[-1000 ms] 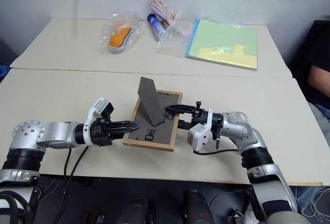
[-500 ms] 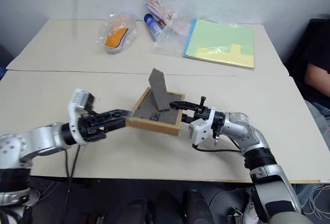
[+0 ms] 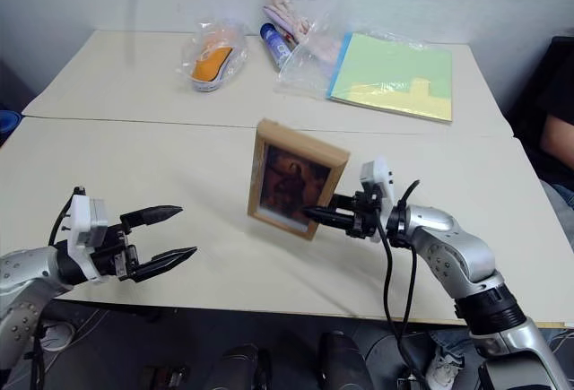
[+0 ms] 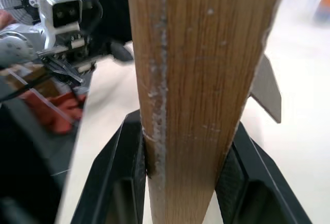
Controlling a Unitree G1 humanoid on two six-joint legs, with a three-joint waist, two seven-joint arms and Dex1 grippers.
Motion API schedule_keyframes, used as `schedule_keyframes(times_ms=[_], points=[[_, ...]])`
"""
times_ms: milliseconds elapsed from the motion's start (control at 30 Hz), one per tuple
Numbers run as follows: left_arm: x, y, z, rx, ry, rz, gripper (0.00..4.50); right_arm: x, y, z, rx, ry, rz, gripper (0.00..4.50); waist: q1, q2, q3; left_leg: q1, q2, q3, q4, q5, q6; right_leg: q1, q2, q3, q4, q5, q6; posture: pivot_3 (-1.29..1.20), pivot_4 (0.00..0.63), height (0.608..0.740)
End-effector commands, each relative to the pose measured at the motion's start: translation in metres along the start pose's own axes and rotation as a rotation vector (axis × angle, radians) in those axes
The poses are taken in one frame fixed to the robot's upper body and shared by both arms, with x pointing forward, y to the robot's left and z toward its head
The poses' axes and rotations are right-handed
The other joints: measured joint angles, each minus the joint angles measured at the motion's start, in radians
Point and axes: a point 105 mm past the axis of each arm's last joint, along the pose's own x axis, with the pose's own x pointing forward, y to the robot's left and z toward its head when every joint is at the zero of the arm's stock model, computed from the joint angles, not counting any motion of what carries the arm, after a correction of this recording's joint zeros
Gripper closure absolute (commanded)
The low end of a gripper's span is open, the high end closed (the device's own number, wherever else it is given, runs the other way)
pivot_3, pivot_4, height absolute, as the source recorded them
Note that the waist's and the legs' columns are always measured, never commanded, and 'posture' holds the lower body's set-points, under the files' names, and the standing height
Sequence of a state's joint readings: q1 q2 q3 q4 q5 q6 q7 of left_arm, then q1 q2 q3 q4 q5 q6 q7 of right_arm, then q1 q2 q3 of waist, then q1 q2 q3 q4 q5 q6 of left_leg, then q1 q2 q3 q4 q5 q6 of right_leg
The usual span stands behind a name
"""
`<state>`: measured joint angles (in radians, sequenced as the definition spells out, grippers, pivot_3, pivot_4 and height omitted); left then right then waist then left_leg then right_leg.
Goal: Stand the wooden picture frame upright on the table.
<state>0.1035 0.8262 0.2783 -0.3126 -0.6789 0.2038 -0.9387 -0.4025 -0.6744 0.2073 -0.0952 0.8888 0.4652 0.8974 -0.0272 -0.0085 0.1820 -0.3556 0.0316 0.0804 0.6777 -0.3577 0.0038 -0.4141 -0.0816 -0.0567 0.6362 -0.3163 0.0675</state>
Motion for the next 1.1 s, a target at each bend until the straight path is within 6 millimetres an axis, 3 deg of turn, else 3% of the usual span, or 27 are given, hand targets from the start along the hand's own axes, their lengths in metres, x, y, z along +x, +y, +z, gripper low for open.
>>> schedule_keyframes(times_ms=[33, 200, 400, 467, 500, 733, 867, 1100], points=[[0.000, 0.001, 0.005, 0.071, -0.011, -0.015, 0.00, -0.001, -0.002, -0.002, 0.034, 0.038, -0.021, 3.23, -0.002, 0.000, 0.000, 0.000, 0.000, 0.000, 0.000, 0.000, 0.000, 0.000, 0.000, 0.000, 0.000, 0.000, 0.000, 0.00, 0.150, 0.740], [0.003, 0.001, 0.004, 0.070, -0.015, -0.019, 0.00, 0.001, -0.009, -0.023, -0.011, 0.128, -0.033, 3.23, -0.004, 0.000, 0.000, 0.000, 0.000, 0.001, -0.001, 0.000, 0.001, -0.001, 0.001, -0.001, 0.000, 0.000, 0.000, 0.00, 0.150, 0.740], [0.004, -0.003, 0.003, 0.064, -0.015, -0.020, 0.00, 0.006, -0.020, -0.026, 0.030, 0.138, -0.086, 3.23, -0.008, -0.001, -0.001, 0.002, 0.000, 0.001, -0.001, 0.000, 0.001, 0.001, 0.001, -0.001, 0.002, 0.000, 0.001, 0.00, 0.150, 0.740], [0.003, -0.006, 0.000, 0.058, -0.001, -0.027, 0.00, 0.005, -0.013, -0.024, 0.034, 0.135, -0.036, 3.23, -0.008, -0.001, -0.001, 0.002, 0.000, 0.001, -0.001, 0.001, 0.001, 0.001, 0.001, -0.001, 0.002, 0.000, 0.001, 0.00, 0.150, 0.740], [0.002, -0.007, -0.001, 0.056, 0.008, -0.032, 0.00, 0.005, -0.009, -0.022, 0.001, 0.132, -0.012, 2.49, -0.006, -0.001, -0.001, 0.002, 0.000, 0.001, -0.001, 0.001, 0.001, 0.001, 0.001, -0.001, 0.002, 0.000, 0.001, 0.00, 0.150, 0.740], [-0.012, 0.003, -0.006, 0.026, 0.040, 0.048, 0.00, -0.004, -0.007, 0.001, -0.145, 0.026, -0.023, 0.19, -0.001, -0.001, -0.001, 0.000, 0.000, 0.000, -0.001, 0.000, 0.001, 0.000, 0.001, -0.001, 0.001, 0.000, 0.001, 0.00, 0.150, 0.740], [-0.022, 0.003, -0.018, 0.021, 0.078, 0.078, 0.00, -0.022, -0.003, -0.003, -0.213, 0.038, -0.014, 0.03, -0.001, -0.001, -0.001, 0.000, 0.000, 0.000, -0.002, 0.000, 0.001, 0.000, 0.001, -0.002, 0.000, 0.000, 0.001, 0.00, 0.150, 0.740], [-0.045, 0.010, -0.035, 0.014, 0.133, 0.204, 0.00, -0.083, -0.014, -0.004, -0.481, 0.077, -0.118, 0.03, 0.000, -0.001, -0.001, 0.000, 0.000, 0.000, -0.001, 0.000, 0.002, 0.001, 0.001, -0.002, 0.000, 0.000, 0.001, 0.00, 0.150, 0.740]])
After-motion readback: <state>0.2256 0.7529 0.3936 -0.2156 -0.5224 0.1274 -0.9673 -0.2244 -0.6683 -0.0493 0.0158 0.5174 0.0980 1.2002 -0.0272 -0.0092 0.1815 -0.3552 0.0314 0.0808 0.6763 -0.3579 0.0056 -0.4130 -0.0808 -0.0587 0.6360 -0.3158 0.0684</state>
